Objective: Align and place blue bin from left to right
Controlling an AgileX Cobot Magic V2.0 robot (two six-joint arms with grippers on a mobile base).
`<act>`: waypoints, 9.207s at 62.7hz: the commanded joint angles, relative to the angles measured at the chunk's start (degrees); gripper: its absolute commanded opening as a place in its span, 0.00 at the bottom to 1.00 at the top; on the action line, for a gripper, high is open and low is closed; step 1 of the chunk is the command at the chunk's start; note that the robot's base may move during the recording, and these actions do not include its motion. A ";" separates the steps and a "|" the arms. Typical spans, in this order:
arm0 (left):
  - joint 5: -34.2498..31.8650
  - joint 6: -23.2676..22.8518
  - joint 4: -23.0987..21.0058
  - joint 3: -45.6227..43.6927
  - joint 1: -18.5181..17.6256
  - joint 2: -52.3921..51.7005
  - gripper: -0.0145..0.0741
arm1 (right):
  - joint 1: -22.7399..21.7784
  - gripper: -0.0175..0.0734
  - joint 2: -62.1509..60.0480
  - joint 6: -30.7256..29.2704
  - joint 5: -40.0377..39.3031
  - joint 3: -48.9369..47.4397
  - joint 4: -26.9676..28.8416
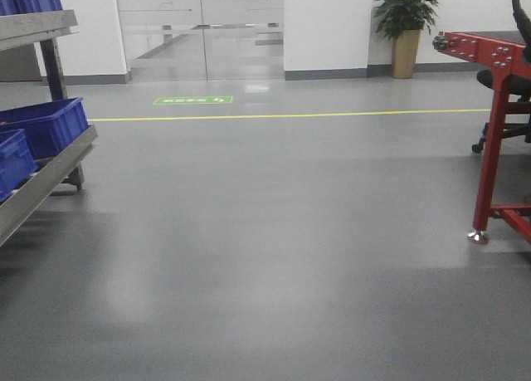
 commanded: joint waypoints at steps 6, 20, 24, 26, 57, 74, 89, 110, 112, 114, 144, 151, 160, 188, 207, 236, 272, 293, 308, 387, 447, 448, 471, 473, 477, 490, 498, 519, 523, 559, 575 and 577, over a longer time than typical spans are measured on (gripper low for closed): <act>-3.83 1.40 2.08 -0.70 0.07 -0.97 0.15 | -0.50 0.11 -1.85 -1.36 -5.83 -0.79 -3.19; -3.85 1.40 2.08 -0.70 0.07 -0.88 0.15 | -0.50 0.11 -1.85 -1.36 -5.94 -0.79 -3.19; -3.85 1.40 2.08 -0.70 0.07 -0.73 0.15 | -0.50 0.11 -1.85 -1.36 -5.94 -0.79 -3.19; -3.85 1.40 2.08 -0.70 0.07 -0.73 0.15 | -0.50 0.11 -1.85 -1.36 -5.91 -0.79 -3.06; -3.96 1.40 2.08 -0.70 0.07 -0.75 0.15 | -0.40 0.11 -1.85 -1.36 -6.20 -0.79 -2.94; -3.96 1.40 2.08 -0.70 0.07 -0.75 0.15 | -0.40 0.11 -1.85 -1.36 -6.29 -0.79 -2.84; -3.96 1.40 2.08 -0.70 0.07 -0.75 0.15 | -0.40 0.11 -1.85 -1.36 -6.29 -0.79 -2.84; -3.96 1.40 2.08 -0.70 0.07 -0.75 0.15 | -0.40 0.11 -1.85 -1.36 -6.29 -0.79 -2.84; -3.96 1.40 2.08 -0.70 0.07 -0.75 0.15 | -0.40 0.11 -1.85 -1.36 -6.29 -0.79 -2.84; -3.96 1.40 2.08 -0.70 0.07 -0.75 0.15 | -0.40 0.11 -1.85 -1.36 -6.29 -0.79 -2.84; -3.96 1.40 2.08 -0.70 0.07 -0.75 0.15 | -0.40 0.11 -1.85 -1.36 -6.29 -0.79 -2.84; -3.96 1.40 2.08 -0.70 0.07 -0.75 0.15 | -0.40 0.11 -1.85 -1.36 -6.29 -0.79 -2.84; -3.96 1.40 2.08 -0.70 0.07 -0.75 0.15 | -0.40 0.11 -1.85 -1.36 -6.29 -0.79 -2.84; -3.96 1.40 2.08 -0.70 0.07 -0.75 0.15 | -0.40 0.11 -1.85 -1.36 -6.29 -0.79 -2.84; -3.96 1.40 2.08 -0.70 0.07 -0.75 0.15 | -0.40 0.11 -1.85 -1.36 -6.29 -0.79 -2.84; -3.96 1.40 2.08 -0.70 0.07 -0.75 0.15 | -0.40 0.11 -1.85 -1.36 -6.29 -0.79 -2.84; -3.96 1.40 2.08 -0.70 0.07 -0.75 0.15 | -0.40 0.11 -1.85 -1.36 -6.29 -0.79 -2.84; -3.96 1.40 2.08 -0.70 0.07 -0.75 0.15 | -0.40 0.11 -1.85 -1.36 -6.29 -0.79 -2.84; -3.96 1.40 2.08 -0.70 0.07 -0.75 0.15 | -0.40 0.11 -1.85 -1.36 -6.29 -0.79 -2.84; -6.62 1.40 1.23 -0.70 0.07 -0.75 0.15 | -0.52 0.11 -1.71 -1.36 -8.71 -0.79 -2.50; -7.55 -11.19 8.55 11.53 0.07 0.44 0.30 | -5.03 0.29 14.95 -1.36 -24.61 -0.79 -2.09; -7.55 -11.19 8.55 11.53 0.07 0.44 0.32 | -5.03 0.32 14.95 -1.36 -24.45 -0.79 -2.09; -7.42 -11.19 7.11 11.53 0.07 -1.10 0.84 | -5.03 0.80 11.62 -1.36 -19.56 -0.79 -2.09; -7.42 -11.19 6.72 11.53 0.07 -1.67 0.84 | -5.03 0.79 10.93 -1.36 -18.97 -0.79 -2.09; -7.42 -11.06 5.78 11.53 0.07 -3.04 0.82 | -5.03 0.72 8.88 -1.36 -17.58 -0.79 -1.45; -7.17 -5.07 1.31 11.53 0.07 -9.82 0.50 | -5.03 0.23 1.94 -1.36 -11.78 -0.79 0.79; -5.91 0.25 0.27 11.62 0.07 -13.60 0.15 | -5.03 0.12 -1.29 -1.36 -6.72 -0.79 0.85; -14.39 4.53 0.44 29.67 0.07 -28.82 0.18 | -5.03 0.11 -14.97 -3.36 -8.88 15.50 2.67; -18.09 4.53 0.22 34.41 0.07 -33.18 0.18 | -5.03 0.11 -19.89 -3.36 -12.94 22.35 3.35; -29.15 7.62 -0.71 65.14 0.07 -67.23 0.18 | -5.03 0.11 -60.67 -3.36 -44.16 79.29 3.13; -29.14 7.62 -1.18 68.47 0.07 -73.36 0.18 | -5.03 0.11 -64.83 -3.36 -46.84 84.80 3.09; -29.04 7.62 -1.18 68.47 0.07 -73.46 0.18 | -5.03 0.11 -64.83 -3.36 -47.09 84.80 3.09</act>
